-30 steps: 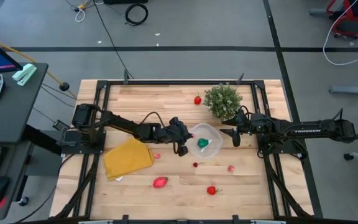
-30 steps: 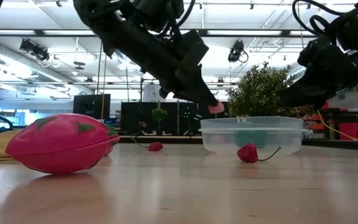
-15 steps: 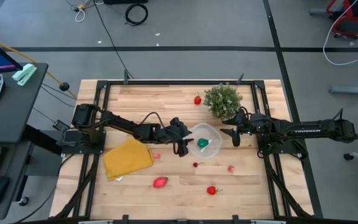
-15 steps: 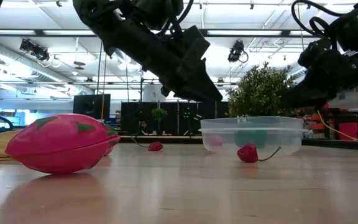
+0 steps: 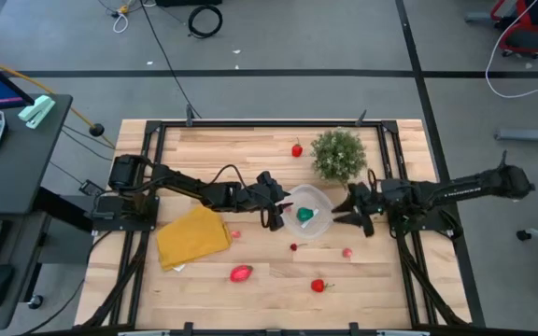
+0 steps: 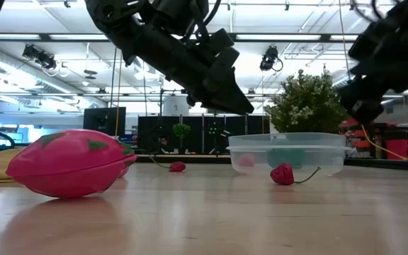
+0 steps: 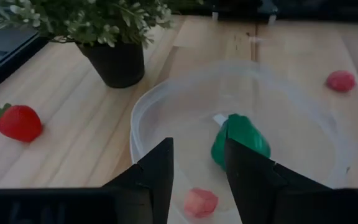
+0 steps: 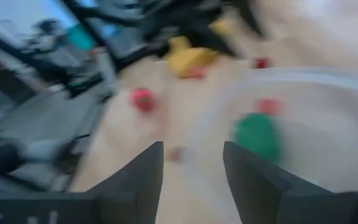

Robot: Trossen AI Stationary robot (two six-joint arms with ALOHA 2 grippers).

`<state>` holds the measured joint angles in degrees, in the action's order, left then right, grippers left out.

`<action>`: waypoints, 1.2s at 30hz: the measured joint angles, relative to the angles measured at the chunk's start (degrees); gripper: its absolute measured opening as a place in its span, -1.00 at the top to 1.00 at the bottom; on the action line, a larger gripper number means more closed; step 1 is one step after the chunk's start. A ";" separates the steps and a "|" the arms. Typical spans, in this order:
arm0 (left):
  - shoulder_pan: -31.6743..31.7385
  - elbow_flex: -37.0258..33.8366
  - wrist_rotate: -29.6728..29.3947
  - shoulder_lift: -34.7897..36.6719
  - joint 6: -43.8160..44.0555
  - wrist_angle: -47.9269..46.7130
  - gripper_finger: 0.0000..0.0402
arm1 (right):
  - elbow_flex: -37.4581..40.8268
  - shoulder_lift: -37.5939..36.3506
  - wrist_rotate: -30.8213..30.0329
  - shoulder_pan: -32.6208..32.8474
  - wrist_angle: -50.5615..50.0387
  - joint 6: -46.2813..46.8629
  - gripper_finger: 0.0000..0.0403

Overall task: Pick and placing Produce into tupperware
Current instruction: Put the peach into the transparent bin

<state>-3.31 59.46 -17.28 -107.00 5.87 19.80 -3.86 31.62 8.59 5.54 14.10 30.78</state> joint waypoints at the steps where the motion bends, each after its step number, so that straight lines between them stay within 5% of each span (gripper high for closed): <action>1: 0.00 0.00 -0.02 0.00 -0.74 -0.25 0.28 | 0.00 0.00 -1.22 2.73 1.25 0.25 0.17; 13: -0.02 -0.02 0.00 0.00 -6.25 -2.45 0.24 | 0.00 0.62 -27.64 26.19 6.48 4.77 0.20; 20: 0.09 -0.02 -0.62 0.00 -11.22 -2.93 0.26 | -1.23 4.81 -33.00 30.97 4.59 18.24 0.20; 28: 1.28 2.09 -1.10 0.28 -13.96 -2.41 0.25 | -22.38 17.01 -33.21 35.07 -24.80 37.77 0.21; 36: 1.22 4.68 -1.11 0.28 -17.09 -4.16 0.27 | -41.26 39.11 -31.24 38.78 -47.50 51.55 0.21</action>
<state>-2.09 64.14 -18.39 -106.72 -11.22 15.64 -45.11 70.73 -22.64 44.31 -33.40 82.34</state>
